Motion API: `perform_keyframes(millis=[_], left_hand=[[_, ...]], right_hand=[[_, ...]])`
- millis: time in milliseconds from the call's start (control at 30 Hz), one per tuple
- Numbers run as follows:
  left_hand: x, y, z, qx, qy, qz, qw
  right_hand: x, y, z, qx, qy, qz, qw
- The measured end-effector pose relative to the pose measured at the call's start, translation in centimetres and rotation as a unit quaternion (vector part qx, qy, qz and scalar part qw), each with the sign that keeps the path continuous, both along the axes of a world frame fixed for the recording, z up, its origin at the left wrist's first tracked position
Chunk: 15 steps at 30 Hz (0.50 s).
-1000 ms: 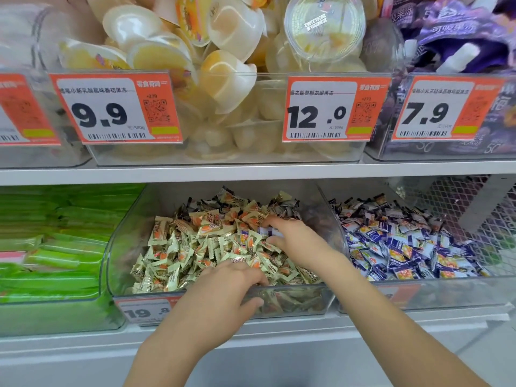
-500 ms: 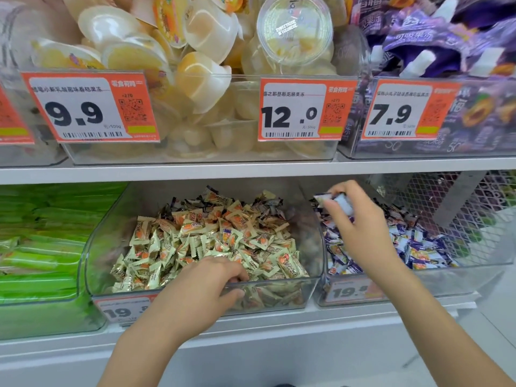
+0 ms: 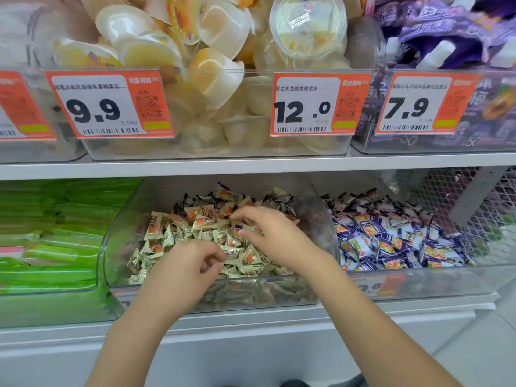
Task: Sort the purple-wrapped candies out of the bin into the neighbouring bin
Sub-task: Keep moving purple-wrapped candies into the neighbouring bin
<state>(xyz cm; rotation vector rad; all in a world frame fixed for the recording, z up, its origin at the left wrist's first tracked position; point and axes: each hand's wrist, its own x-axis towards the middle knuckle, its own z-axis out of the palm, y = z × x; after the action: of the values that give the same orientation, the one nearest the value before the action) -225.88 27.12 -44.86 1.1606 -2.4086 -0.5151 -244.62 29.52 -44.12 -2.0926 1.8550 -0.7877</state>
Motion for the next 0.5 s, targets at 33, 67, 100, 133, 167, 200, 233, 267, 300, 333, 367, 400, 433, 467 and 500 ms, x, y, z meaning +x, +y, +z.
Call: perform_keyframes(millis=[33, 67, 100, 133, 167, 200, 233, 267, 300, 333, 367, 400, 433, 467, 500], left_hand=[[0.2, 0.0, -0.1, 0.007, 0.004, -0.001, 1.0], [0.4, -0.1, -0.2, 0.009, 0.009, -0.002, 1.0], [0.6, -0.1, -0.2, 0.01, 0.012, -0.006, 1.0], [0.8, -0.2, -0.3, 0.01, 0.012, -0.01, 1.0], [1.1, -0.2, -0.4, 0.011, 0.012, -0.016, 1.0], [1.2, -0.3, -0.5, 0.011, 0.01, -0.021, 1.0], [1.3, -0.3, -0.5, 0.014, 0.009, -0.024, 1.0], [1.3, -0.3, -0.5, 0.018, 0.008, -0.026, 0.999], [1.3, -0.3, -0.4, 0.02, 0.005, -0.027, 0.999], [1.3, -0.3, -0.3, 0.018, -0.001, -0.027, 0.999], [1.2, -0.3, -0.2, 0.015, -0.008, -0.026, 1.0], [1.2, -0.3, -0.2, 0.012, -0.011, -0.024, 1.0], [1.2, -0.2, -0.1, 0.011, -0.013, -0.023, 1.0], [1.2, 0.0, 0.0, 0.012, -0.013, -0.022, 1.0], [1.1, 0.1, 0.0, 0.014, -0.011, -0.02, 1.0]], right_hand=[[0.5, -0.8, -0.4, 0.033, 0.016, -0.006, 0.999], [0.6, -1.4, -0.5, 0.05, 0.028, -0.025, 0.998], [0.4, -1.9, -0.6, 0.059, 0.032, -0.05, 0.997], [-0.1, -2.2, -0.5, 0.066, 0.028, -0.076, 0.995], [-0.8, -2.3, -0.4, 0.074, 0.022, -0.101, 0.992], [-1.6, -2.4, -0.3, 0.083, 0.014, -0.122, 0.989], [-2.3, -2.3, -0.3, 0.087, 0.014, -0.136, 0.987], [-2.6, -2.3, -0.3, 0.083, 0.02, -0.144, 0.986], [-2.6, -2.3, -0.4, 0.072, 0.028, -0.143, 0.987], [-2.3, -2.4, -0.5, 0.06, 0.032, -0.135, 0.988], [-1.8, -2.8, -0.7, 0.056, 0.027, -0.123, 0.99], [-1.4, -3.2, -1.0, 0.065, 0.015, -0.111, 0.992], [-0.9, -3.7, -1.3, 0.081, 0.007, -0.1, 0.992], [-0.5, -4.2, -1.7, 0.093, 0.012, -0.089, 0.992], [-0.1, -4.4, -1.9, 0.1, 0.028, -0.083, 0.991]])
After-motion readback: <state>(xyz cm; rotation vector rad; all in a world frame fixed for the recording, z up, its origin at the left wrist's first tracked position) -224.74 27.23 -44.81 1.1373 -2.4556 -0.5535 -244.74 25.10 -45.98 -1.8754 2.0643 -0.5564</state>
